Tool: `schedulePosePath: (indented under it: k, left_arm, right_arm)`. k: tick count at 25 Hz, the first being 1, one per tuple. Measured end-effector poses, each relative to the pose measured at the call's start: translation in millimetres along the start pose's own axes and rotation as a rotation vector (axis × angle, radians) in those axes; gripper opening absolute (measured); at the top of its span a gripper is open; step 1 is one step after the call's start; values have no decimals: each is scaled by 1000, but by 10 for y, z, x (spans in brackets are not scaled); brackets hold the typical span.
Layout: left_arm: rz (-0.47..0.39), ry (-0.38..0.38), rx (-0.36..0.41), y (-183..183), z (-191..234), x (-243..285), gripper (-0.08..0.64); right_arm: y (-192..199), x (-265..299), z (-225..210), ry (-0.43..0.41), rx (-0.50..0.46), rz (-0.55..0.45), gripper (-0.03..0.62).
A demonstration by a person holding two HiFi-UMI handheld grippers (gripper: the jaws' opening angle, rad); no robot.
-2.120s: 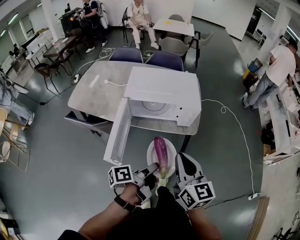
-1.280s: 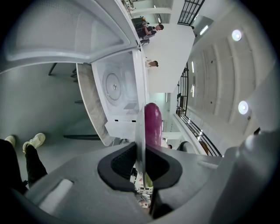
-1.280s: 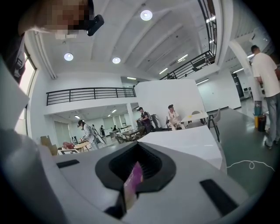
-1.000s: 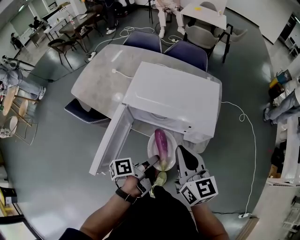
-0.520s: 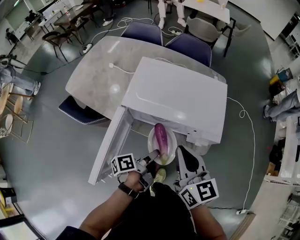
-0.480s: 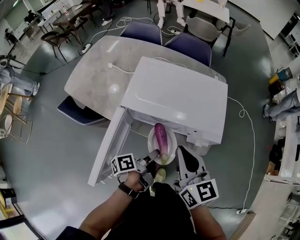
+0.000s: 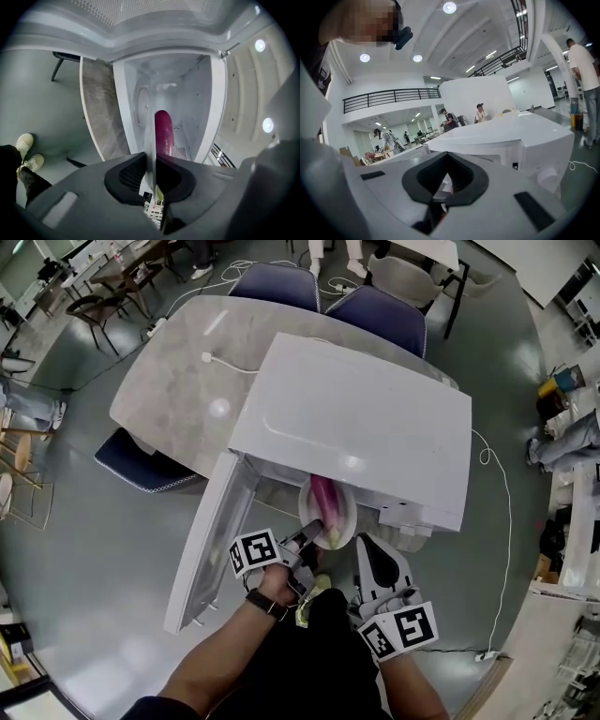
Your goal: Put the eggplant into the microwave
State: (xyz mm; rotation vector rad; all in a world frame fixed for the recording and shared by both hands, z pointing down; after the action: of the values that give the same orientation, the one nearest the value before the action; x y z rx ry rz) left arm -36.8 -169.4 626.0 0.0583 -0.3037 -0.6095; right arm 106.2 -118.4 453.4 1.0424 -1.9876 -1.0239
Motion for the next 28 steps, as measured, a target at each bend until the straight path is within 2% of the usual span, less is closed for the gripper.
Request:
schedulePosePath:
  k: [14, 28]
  left_arm:
    - [-31, 6, -17, -174, 313, 377, 38]
    - [-120, 30, 3, -406, 313, 547, 40]
  right_arm:
    - [138, 98, -221, 17, 2, -5, 2]
    - [99, 121, -295, 5, 7, 11, 2]
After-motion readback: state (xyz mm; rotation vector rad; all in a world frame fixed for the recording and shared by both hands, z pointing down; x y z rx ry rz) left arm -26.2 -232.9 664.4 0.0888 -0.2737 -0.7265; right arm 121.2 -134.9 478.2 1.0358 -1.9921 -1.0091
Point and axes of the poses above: the fingertips, and each gripper's own axes: x forward along the fingers, z to its left, y out of its underside, the point moved 7 cm from there along -x, backward along the fingers, and after that the axes turned 11 degrees about x, right-handed, at the moved point
